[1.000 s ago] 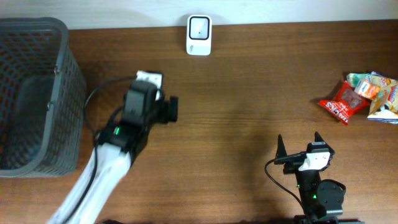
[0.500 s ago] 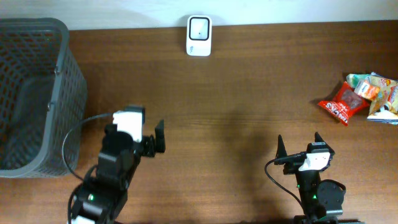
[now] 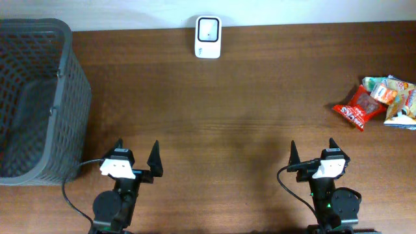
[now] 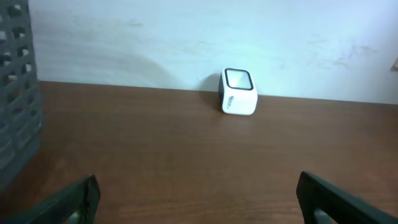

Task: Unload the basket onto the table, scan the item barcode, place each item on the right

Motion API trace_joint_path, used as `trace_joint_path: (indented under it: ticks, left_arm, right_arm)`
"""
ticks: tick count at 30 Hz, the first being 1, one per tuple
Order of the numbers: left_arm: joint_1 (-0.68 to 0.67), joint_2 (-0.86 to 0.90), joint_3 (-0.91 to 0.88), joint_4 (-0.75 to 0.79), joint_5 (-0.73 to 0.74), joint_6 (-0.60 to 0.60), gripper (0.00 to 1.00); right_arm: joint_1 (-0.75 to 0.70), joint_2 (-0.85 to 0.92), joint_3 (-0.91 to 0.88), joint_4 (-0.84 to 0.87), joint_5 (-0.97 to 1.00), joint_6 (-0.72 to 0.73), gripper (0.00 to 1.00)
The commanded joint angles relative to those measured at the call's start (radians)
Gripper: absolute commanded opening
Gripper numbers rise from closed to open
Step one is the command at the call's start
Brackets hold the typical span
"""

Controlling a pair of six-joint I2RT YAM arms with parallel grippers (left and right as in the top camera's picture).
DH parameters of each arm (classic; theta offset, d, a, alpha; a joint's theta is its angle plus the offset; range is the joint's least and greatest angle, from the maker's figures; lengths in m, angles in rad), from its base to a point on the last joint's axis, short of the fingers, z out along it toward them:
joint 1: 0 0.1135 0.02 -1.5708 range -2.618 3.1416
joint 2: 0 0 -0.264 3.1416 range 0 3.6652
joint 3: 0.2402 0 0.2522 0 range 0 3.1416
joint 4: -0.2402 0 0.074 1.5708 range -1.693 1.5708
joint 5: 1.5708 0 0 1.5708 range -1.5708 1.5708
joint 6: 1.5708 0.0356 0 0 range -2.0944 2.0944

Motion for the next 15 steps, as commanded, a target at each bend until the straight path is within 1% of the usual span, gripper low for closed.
trace_joint_path:
  ticks: [1, 6, 8, 15]
  left_arm:
    - [0.047, -0.088, -0.038, -0.045, 0.086, 0.009, 0.99]
    - [0.107, -0.204, -0.038, -0.209, 0.093, 0.009, 0.99]
    - [0.133, -0.256, -0.038, -0.223, 0.093, 0.009, 0.99]
    - [0.146, -0.259, -0.038, -0.222, 0.084, 0.01, 0.99]
  right_arm:
    - [-0.005, -0.007, -0.007, -0.004, 0.009, -0.006, 0.99]
    - [-0.005, -0.007, -0.007, -0.004, 0.009, -0.006, 0.99]
    - [-0.005, -0.007, -0.007, -0.004, 0.009, -0.006, 0.99]
    - [-0.005, -0.007, -0.007, -0.004, 0.009, -0.006, 0.98]
